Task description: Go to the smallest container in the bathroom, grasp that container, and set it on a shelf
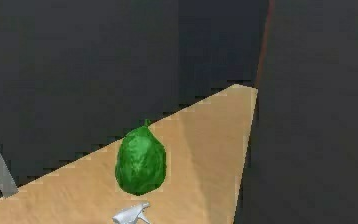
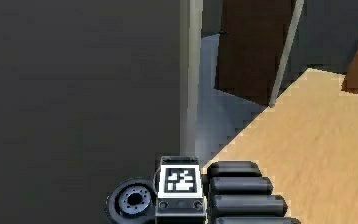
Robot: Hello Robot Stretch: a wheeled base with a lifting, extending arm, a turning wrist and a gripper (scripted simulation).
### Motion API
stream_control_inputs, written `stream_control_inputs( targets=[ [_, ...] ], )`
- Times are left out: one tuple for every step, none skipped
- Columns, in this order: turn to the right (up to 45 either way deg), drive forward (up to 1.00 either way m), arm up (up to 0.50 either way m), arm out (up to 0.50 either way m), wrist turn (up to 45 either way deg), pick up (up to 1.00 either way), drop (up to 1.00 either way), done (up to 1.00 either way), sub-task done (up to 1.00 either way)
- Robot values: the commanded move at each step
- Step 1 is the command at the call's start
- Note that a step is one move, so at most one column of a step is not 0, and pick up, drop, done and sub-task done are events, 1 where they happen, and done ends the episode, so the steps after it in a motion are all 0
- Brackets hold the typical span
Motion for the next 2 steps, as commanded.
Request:
stream_control_inputs(
  targets=[
    [0.0,0.85,0.00,0.00,0.0,0.00,0.00,0.00,0.00],
    [21.0,0.00,0.00,0.00,0.0,0.00,0.00,0.00,0.00]
  ],
)
